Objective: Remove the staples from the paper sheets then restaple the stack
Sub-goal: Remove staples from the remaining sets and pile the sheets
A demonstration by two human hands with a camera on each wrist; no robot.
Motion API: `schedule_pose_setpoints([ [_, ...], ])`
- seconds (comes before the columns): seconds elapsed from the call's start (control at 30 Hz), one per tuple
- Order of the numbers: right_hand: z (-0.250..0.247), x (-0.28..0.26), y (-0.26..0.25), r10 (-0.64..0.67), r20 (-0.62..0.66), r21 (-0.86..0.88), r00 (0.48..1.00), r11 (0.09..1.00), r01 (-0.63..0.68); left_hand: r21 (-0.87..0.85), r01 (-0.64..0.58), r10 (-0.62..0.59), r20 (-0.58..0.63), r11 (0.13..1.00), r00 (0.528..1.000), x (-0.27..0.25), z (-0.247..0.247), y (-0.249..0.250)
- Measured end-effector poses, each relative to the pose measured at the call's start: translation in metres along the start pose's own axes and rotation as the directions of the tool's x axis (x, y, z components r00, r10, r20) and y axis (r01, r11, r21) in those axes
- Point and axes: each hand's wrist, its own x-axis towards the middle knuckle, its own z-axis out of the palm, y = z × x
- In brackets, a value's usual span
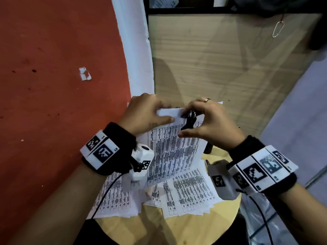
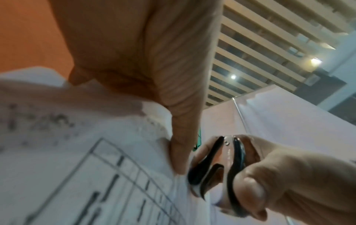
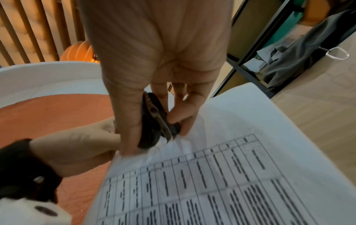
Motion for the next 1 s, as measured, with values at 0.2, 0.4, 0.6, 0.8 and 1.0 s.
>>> schedule_pose_setpoints([
  [0.2, 0.018, -0.014, -0.002, -0.28, -0.213, -0.066, 0.936, 0.96, 0.272, -0.288, -0.019, 0.049, 0.096, 0.957, 0.994, 0.0, -0.006, 0.002],
  [0.4, 0.019, -0.012, -0.002, -0.484, -0.208, -0.293, 0.85, 0.86, 0.418, -0.47, 0.023, 0.043, 0.129, 0.882, 0.991, -0.003, -0.013, 0.005],
  [0.6, 0.019, -0.012, -0.006, -0.502, -0.218, -0.345, 0.837, 0.842, 0.416, -0.513, 0.062, 0.008, 0.132, 0.856, 0.991, -0.003, -0.012, 0.008],
  [0.8, 0.018, -0.01, -0.006, -0.526, -0.221, -0.377, 0.821, 0.823, 0.425, -0.593, 0.089, 0.002, 0.15, 0.8, 0.989, -0.003, -0.009, 0.009],
  [1.0, 0.02, -0.008, -0.005, -0.52, -0.222, -0.371, 0.825, 0.827, 0.422, -0.642, 0.134, -0.008, 0.196, 0.755, 0.981, -0.003, -0.011, 0.009],
])
